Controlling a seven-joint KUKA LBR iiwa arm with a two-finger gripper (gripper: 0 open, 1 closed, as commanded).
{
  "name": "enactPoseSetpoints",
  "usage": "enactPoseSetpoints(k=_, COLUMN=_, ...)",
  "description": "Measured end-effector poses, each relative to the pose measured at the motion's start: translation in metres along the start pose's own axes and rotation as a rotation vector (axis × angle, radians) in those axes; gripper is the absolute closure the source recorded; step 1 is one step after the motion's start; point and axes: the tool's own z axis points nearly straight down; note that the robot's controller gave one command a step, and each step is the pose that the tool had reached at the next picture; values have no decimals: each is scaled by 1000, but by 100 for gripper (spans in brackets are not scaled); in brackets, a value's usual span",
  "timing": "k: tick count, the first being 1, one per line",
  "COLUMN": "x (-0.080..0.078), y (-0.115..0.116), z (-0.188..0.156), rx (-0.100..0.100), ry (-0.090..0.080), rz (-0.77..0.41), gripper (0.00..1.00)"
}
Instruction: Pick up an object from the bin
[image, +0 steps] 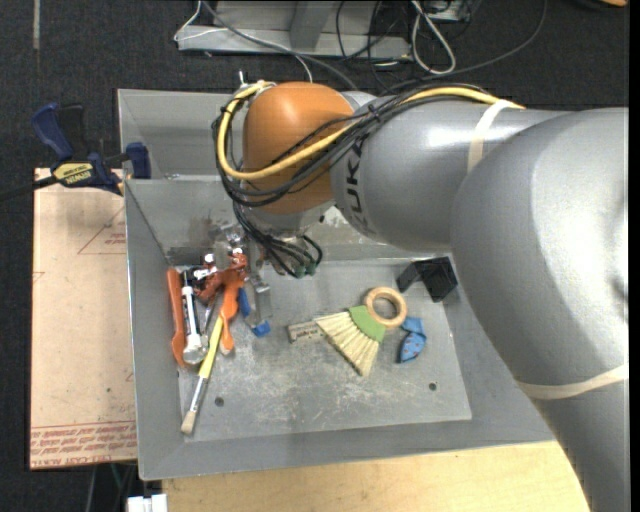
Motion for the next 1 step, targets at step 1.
enactPoseSetpoints(k=1, x=-11, y=10, z=-4, rx=-1, ry=-2, rz=-289, gripper=0)
